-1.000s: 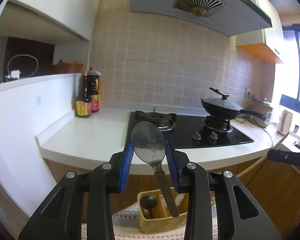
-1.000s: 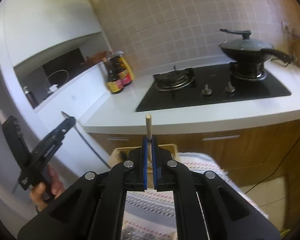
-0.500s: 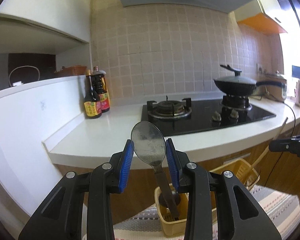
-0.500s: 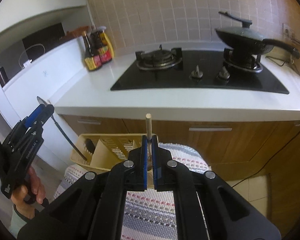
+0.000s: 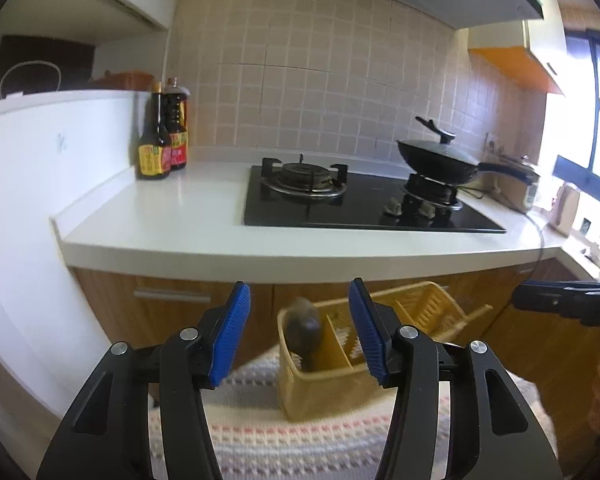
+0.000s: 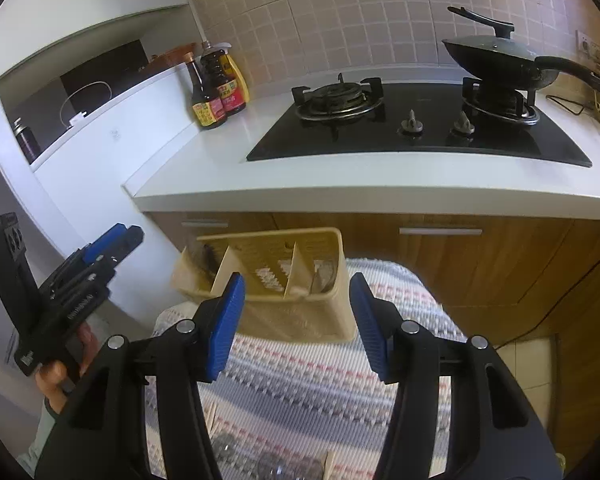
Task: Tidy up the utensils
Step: 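Open both grippers to drop the chopstick and spoon into the basket, then grasp a pair of chopsticks with the left gripper while the right grasps a clear spoon, then lift the chopsticks and clear spoon and carry both over the basket, then open both grippers to drop the chopsticks and spoon into the basket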
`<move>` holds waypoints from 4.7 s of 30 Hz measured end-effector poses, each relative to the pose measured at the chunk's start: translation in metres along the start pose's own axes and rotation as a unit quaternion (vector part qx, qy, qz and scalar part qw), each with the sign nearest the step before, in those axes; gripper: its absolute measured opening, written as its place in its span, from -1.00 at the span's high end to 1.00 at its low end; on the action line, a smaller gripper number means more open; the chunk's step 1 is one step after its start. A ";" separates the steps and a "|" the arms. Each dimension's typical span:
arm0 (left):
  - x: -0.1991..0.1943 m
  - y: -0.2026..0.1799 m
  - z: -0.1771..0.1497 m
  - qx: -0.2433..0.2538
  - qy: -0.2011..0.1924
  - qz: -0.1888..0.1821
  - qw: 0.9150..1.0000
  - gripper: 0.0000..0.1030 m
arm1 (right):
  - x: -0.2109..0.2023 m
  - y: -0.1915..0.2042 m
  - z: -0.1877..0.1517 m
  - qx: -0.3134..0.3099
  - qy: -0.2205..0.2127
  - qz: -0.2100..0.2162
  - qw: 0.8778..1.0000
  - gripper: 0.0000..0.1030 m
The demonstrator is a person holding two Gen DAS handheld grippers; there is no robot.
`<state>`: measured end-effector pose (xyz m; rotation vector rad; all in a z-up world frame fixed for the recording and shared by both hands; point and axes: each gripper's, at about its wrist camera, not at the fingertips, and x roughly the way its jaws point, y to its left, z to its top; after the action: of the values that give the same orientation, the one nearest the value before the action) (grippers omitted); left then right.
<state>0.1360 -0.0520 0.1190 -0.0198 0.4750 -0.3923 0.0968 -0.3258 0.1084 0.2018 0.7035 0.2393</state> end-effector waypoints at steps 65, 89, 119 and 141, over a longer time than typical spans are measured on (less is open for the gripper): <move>0.024 -0.035 -0.157 0.021 0.324 -0.042 0.945 0.81 | 0.050 0.017 -0.185 -0.036 0.278 -0.016 0.960 0.82; -0.035 -0.012 0.038 -0.044 -0.128 -0.061 0.989 0.81 | -0.045 0.074 0.007 -0.097 -0.139 0.027 0.985 0.82; 0.047 -0.003 0.033 -0.042 -0.196 0.005 0.980 0.80 | 0.066 0.019 0.043 -0.060 -0.199 -0.075 0.975 0.82; 0.000 0.005 -0.007 -0.031 -0.138 -0.027 0.990 0.39 | 0.024 0.014 -0.003 -0.032 -0.187 -0.051 0.980 0.16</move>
<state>0.1350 -0.0468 0.1120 -0.1460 0.2132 -0.4202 0.1099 -0.3053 0.0950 0.1428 0.3299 0.1208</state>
